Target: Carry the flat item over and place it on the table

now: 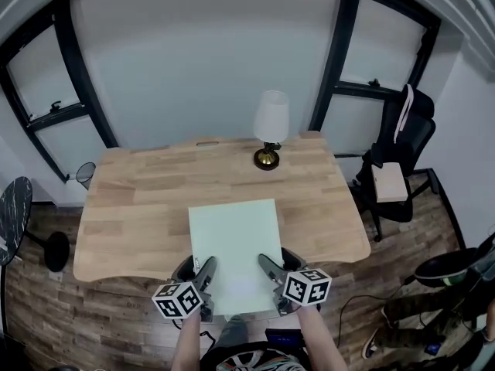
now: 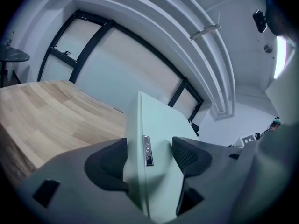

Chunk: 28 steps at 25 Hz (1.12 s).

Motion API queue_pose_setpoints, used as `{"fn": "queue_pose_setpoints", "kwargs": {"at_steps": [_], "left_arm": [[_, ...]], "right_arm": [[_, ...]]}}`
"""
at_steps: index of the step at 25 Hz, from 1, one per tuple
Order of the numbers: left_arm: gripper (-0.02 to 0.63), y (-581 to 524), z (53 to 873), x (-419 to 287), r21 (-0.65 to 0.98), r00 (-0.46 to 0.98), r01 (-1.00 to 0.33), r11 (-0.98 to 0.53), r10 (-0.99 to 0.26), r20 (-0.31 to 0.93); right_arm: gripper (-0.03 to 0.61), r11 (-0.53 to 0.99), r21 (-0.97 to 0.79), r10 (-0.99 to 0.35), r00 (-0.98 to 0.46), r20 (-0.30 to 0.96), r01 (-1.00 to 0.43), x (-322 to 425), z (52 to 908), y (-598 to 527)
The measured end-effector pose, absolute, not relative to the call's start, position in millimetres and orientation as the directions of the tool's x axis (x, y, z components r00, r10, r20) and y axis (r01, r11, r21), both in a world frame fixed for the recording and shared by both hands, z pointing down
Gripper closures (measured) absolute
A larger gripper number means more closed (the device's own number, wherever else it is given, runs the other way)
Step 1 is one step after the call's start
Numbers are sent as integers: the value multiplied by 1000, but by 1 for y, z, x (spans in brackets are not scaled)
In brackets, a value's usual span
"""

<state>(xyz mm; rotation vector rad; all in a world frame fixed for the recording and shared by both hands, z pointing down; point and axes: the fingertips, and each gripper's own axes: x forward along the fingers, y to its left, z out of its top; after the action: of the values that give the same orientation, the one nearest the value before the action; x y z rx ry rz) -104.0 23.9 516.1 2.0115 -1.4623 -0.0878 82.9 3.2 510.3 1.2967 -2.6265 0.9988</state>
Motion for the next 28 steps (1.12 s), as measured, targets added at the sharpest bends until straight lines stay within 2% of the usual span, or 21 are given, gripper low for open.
{"fn": "queue_pose_setpoints", "kwargs": {"at_steps": [12, 19, 28], "left_arm": [[310, -140, 541, -160, 556, 408, -816, -158, -839, 361], [312, -162, 556, -162, 575, 446, -800, -171, -811, 379], [318, -165, 544, -162, 574, 442, -799, -180, -823, 357]], "right_arm": [[270, 379, -550, -688, -624, 370, -744, 27, 535, -156], [270, 331, -550, -699, -591, 402, -766, 26, 547, -170], [270, 345, -552, -708, -597, 378, -759, 28, 537, -174]]}}
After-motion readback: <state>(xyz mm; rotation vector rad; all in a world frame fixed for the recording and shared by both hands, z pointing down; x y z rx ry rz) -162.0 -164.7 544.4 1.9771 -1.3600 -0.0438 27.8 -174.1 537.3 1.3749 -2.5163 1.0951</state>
